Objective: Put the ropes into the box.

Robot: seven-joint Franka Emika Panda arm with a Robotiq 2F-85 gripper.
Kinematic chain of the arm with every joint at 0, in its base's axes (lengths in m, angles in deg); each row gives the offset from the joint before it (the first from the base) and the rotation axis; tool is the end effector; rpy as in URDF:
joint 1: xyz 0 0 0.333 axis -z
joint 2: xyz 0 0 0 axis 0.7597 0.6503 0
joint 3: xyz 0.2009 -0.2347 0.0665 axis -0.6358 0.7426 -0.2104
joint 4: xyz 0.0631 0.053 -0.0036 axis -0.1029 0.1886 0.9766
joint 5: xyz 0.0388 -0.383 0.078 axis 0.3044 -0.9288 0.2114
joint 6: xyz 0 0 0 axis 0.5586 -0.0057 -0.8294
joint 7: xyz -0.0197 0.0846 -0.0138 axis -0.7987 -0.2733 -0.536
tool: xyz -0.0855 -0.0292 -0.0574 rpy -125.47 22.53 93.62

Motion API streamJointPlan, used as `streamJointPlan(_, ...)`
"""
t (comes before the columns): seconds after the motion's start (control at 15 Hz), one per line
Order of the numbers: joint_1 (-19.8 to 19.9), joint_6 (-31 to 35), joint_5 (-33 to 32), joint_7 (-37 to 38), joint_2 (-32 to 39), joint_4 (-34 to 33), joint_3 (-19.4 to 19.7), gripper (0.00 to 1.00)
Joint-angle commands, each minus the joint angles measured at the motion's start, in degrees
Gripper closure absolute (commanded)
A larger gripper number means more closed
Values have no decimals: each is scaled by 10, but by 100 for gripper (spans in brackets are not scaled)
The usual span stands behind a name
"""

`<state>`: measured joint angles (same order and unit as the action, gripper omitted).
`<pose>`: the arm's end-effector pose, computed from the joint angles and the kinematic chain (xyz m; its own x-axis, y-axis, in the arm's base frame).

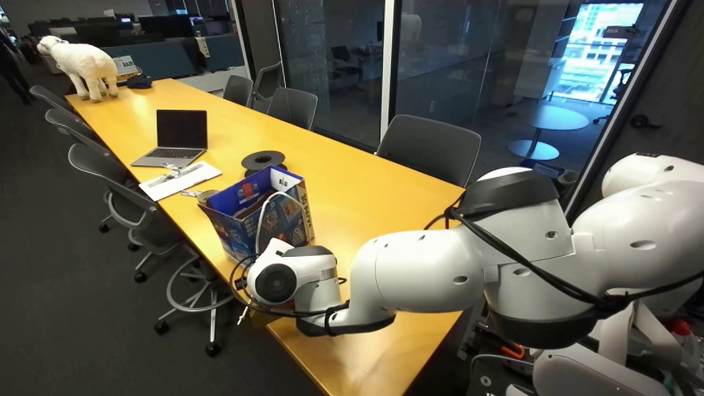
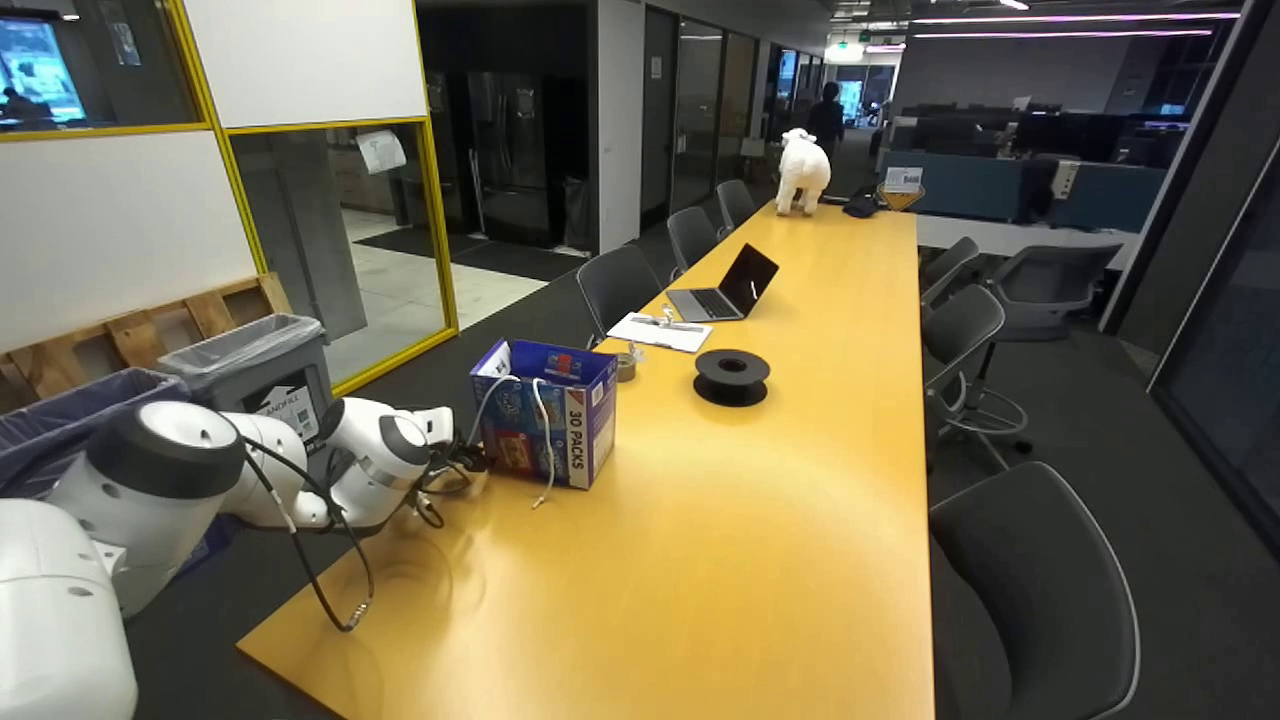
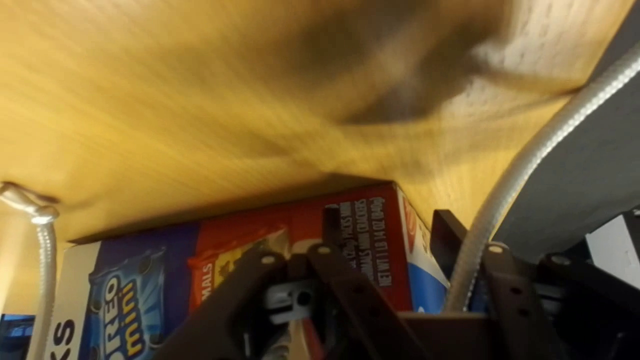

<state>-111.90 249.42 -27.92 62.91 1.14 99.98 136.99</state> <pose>0.6588 0.3520 0.0893 0.5847 -0.2898 0.7577 -0.4008 -0.9152 -0.0407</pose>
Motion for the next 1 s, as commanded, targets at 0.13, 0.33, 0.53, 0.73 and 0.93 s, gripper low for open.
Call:
streamJointPlan(0.13,90,-36,-20,-189,-127,17,-138,88)
streamJointPlan(0.33,161,-82,-28,-285,-196,18,-233,88)
streamJointPlan(0.53,235,-162,-20,-357,-248,9,-318,85)
streamJointPlan(0.73,293,-245,-18,-379,-277,-11,-368,87)
streamJointPlan(0.93,349,-314,-10,-380,-293,-41,-411,89)
